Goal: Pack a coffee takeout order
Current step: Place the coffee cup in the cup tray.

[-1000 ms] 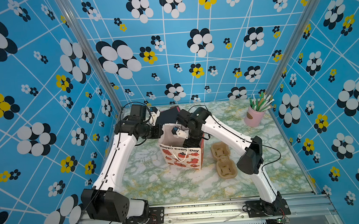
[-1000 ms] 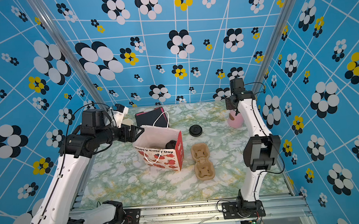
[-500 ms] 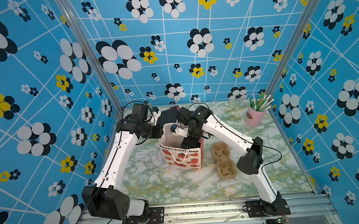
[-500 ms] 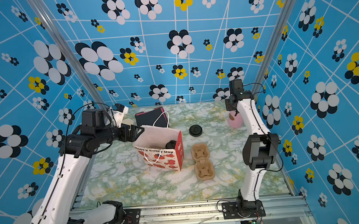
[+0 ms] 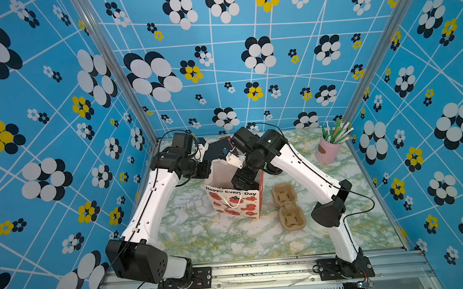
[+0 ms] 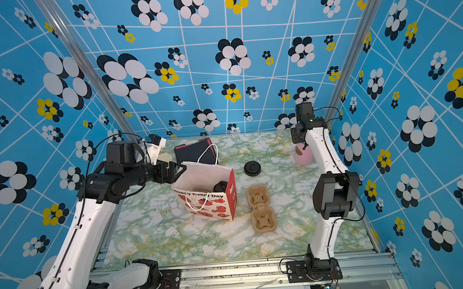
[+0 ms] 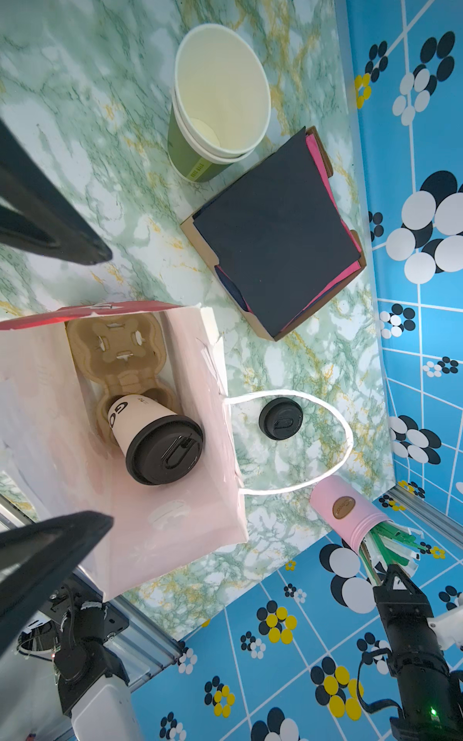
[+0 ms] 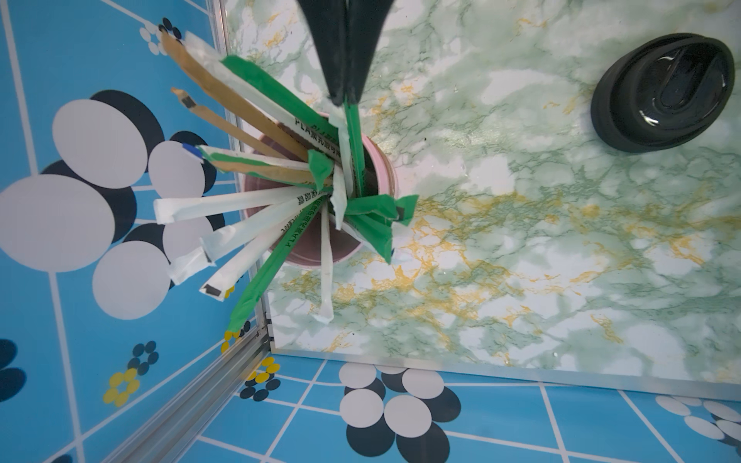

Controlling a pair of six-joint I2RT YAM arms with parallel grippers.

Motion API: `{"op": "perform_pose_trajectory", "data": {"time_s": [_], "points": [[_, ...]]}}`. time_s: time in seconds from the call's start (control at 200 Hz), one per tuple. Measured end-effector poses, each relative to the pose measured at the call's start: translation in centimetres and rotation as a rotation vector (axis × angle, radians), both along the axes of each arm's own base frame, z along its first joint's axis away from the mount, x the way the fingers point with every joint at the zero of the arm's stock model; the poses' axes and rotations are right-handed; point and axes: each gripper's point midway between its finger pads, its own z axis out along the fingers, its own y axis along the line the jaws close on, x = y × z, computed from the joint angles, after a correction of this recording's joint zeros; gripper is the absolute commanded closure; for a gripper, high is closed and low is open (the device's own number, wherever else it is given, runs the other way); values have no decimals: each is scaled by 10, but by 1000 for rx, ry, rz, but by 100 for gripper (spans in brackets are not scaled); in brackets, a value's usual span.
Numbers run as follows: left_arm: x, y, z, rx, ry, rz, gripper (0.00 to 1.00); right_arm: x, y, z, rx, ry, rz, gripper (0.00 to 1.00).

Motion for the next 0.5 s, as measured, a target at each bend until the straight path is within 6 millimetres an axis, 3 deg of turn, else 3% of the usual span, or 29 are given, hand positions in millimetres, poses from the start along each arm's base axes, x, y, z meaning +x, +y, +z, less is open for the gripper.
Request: {"op": "perform_pose_trajectory", "data": {"time_s": [0.245,0.36,0.5], "points": [[-1,0,0,6,2,-1,100,6,7,41,128,-91,-21,1],[-2,0,-1,7,7,-1,100,5,4,73,207,-152,-37,1],[-1,0,2,5,-1,-1,90,1,-14,117,292,-246,-76,1]]}}
